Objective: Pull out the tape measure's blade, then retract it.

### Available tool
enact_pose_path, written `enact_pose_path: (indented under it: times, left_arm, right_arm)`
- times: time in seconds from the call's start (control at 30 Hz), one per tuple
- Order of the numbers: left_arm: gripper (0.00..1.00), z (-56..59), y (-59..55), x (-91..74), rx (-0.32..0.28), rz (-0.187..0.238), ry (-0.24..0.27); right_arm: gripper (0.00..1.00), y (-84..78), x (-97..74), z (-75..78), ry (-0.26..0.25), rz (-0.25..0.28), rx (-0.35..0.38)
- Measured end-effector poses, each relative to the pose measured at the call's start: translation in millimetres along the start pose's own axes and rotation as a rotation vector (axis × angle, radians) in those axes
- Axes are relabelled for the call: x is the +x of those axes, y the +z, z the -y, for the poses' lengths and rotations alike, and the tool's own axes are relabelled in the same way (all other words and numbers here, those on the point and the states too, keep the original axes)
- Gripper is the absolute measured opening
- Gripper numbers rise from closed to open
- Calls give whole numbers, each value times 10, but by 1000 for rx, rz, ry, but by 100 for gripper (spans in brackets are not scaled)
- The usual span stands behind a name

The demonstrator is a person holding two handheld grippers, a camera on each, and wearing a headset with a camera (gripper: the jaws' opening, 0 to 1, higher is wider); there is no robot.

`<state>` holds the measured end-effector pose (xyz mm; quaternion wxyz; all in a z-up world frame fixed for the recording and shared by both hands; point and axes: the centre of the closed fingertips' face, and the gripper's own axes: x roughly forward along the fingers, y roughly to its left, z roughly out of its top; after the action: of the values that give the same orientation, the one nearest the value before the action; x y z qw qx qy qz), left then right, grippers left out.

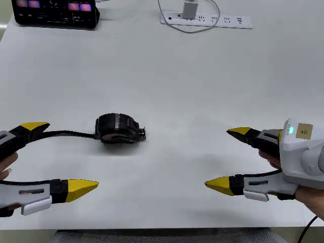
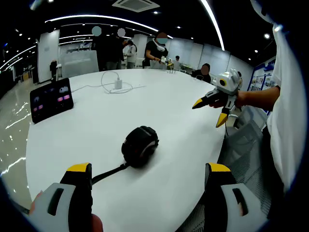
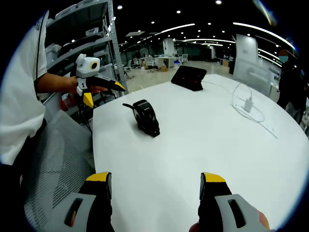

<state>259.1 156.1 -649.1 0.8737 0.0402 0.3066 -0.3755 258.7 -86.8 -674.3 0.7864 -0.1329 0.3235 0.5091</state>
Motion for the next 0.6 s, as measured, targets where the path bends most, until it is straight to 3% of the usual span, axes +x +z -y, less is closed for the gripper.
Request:
enact_pose_path:
  times: [0.6]
  left_arm:
    - [94, -26, 12, -10, -14, 6, 8]
  right_arm:
    - [77, 49, -43, 24, -13, 18, -11]
